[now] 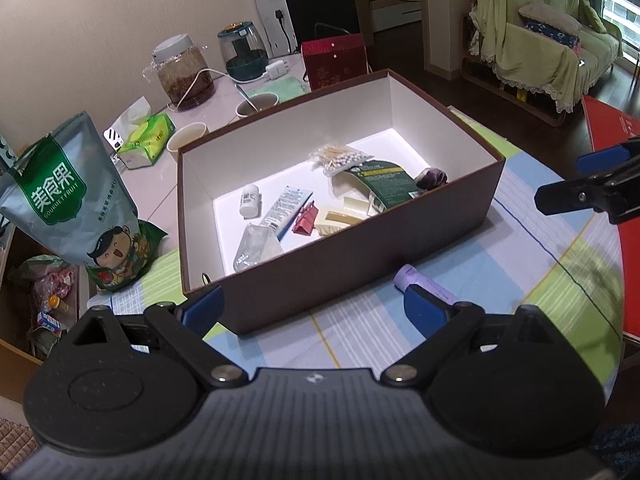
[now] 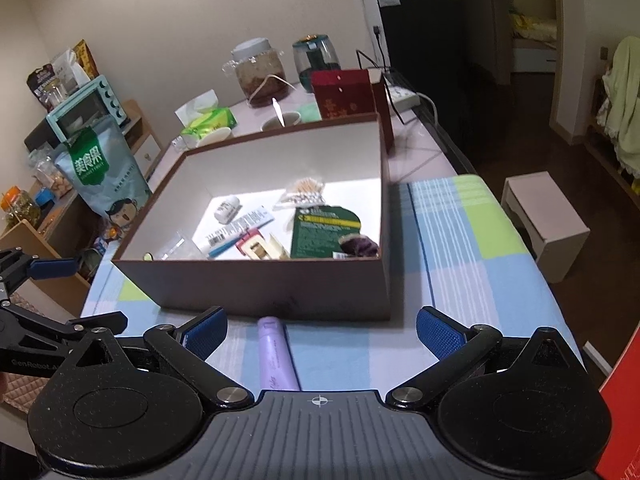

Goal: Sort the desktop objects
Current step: 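Move the left gripper down over the purple tube while the right moves toward the green tube, then grasp the lilac purple tube with the left gripper and lift it, then grasp the dark green tube with the right gripper, then carry the purple tube and green tube up and over the box with both grippers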

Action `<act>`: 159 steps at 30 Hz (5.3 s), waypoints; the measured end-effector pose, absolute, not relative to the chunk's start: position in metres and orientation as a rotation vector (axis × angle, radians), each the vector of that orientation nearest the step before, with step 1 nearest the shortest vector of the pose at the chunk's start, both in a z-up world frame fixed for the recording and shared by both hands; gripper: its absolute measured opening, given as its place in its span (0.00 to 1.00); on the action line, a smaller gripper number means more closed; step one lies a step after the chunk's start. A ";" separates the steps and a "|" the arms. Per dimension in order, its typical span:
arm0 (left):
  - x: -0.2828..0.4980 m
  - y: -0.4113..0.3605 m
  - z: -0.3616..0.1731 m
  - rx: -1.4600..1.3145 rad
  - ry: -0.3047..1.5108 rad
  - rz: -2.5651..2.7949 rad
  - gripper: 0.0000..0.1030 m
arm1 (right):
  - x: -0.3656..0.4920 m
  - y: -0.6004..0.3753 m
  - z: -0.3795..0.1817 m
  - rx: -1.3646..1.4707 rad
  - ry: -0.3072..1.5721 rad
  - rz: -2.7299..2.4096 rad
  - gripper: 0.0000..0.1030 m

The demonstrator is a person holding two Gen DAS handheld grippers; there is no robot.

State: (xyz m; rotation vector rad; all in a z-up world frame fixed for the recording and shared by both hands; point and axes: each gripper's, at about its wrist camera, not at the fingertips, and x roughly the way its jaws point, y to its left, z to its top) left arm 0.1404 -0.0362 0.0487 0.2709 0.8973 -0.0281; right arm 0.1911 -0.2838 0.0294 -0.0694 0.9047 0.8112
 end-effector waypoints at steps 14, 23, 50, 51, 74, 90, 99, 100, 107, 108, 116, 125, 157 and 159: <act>0.156 -0.044 0.025 0.265 0.950 -0.044 0.92 | 0.204 -0.294 0.005 -0.076 0.969 0.775 1.00; 0.157 -0.043 -0.005 0.203 1.013 -0.079 0.92 | 0.209 -0.296 -0.019 -0.099 1.021 0.759 1.00; 0.216 -0.092 -0.091 0.075 1.086 -0.109 0.83 | 0.249 -0.318 -0.068 -0.084 1.173 0.656 1.00; 0.219 -0.093 -0.093 0.081 1.086 -0.102 0.81 | 0.250 -0.317 -0.069 -0.084 1.175 0.657 1.00; 0.189 -0.020 -0.102 0.010 1.107 0.023 0.52 | 0.222 -0.286 -0.057 -0.124 1.138 0.780 1.00; 0.161 -0.024 -0.097 0.038 1.083 -0.104 0.28 | 0.182 -0.267 -0.029 -0.196 1.046 0.806 1.00; 0.127 0.000 -0.088 -0.014 1.087 -0.098 0.28 | 0.165 -0.253 -0.037 -0.199 1.090 0.799 1.00; 0.124 0.003 -0.086 -0.017 1.084 -0.093 0.28 | 0.165 -0.251 -0.040 -0.189 1.104 0.800 1.00; 0.114 0.029 -0.067 -0.030 1.058 -0.072 0.28 | 0.158 -0.240 -0.074 -0.167 1.215 0.790 1.00; 0.113 0.033 -0.065 -0.032 1.058 -0.070 0.28 | 0.156 -0.238 -0.078 -0.171 1.223 0.792 0.99; 0.107 0.044 -0.060 -0.060 1.051 -0.079 0.28 | 0.151 -0.216 -0.096 -0.211 1.252 0.798 0.76; 0.113 0.046 -0.062 -0.072 1.052 -0.098 0.28 | 0.149 -0.198 -0.100 -0.297 1.218 0.822 0.55; 0.125 0.015 -0.028 -0.002 0.995 -0.196 0.28 | 0.148 -0.228 -0.052 -0.234 1.198 1.006 0.15; 0.128 0.014 -0.021 0.009 0.977 -0.201 0.28 | 0.153 -0.229 -0.041 -0.207 1.181 1.014 0.15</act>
